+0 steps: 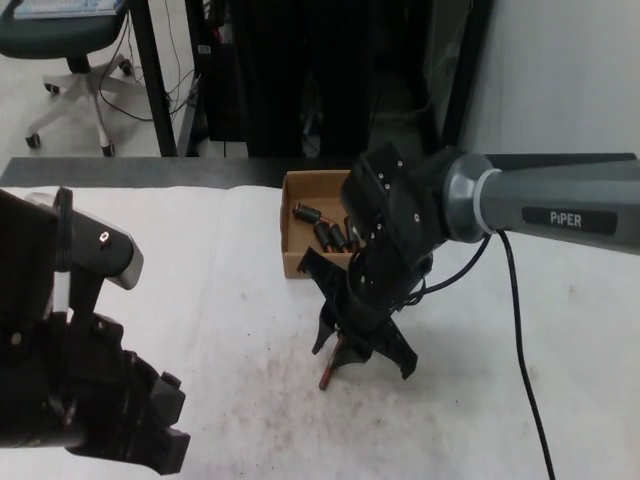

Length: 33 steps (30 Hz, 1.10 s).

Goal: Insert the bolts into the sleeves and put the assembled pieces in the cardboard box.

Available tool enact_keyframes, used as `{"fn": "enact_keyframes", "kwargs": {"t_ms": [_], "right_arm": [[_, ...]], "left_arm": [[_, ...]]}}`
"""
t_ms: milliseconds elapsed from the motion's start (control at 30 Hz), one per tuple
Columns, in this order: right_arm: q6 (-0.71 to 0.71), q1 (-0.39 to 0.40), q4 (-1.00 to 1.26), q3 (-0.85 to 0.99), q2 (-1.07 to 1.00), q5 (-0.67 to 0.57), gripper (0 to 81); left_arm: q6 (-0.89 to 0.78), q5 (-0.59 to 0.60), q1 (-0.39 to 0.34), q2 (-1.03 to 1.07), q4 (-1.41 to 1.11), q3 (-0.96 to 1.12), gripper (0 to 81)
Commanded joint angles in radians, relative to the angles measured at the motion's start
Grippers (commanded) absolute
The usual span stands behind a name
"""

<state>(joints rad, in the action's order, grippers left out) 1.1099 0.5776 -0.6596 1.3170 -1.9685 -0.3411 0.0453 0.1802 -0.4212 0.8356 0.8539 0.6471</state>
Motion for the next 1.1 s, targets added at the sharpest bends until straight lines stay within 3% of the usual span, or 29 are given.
{"fn": "enact_keyframes", "kwargs": {"t_ms": [0,733,900,1033,1067], "right_arm": [[0.018,0.001,-0.001,0.002,0.011,0.012,27.0],[0.012,0.009,-0.057,0.002,-0.061,0.066,26.5],[0.012,0.009,-0.057,0.002,-0.089,0.067,18.6],[-0.028,0.009,-0.057,0.002,-0.089,0.071,0.6],[-0.076,0.009,-0.057,0.004,-0.089,0.052,0.8]], "left_arm": [[-0.004,0.001,0.002,-0.006,-0.005,0.013,0.3],[0.000,0.001,0.002,-0.006,-0.005,0.013,0.3],[0.000,0.001,0.002,-0.006,-0.005,0.013,0.3],[-0.001,-0.001,0.002,-0.006,-0.005,0.013,0.3],[-0.001,-0.001,0.002,-0.006,-0.005,0.013,0.3]]}}
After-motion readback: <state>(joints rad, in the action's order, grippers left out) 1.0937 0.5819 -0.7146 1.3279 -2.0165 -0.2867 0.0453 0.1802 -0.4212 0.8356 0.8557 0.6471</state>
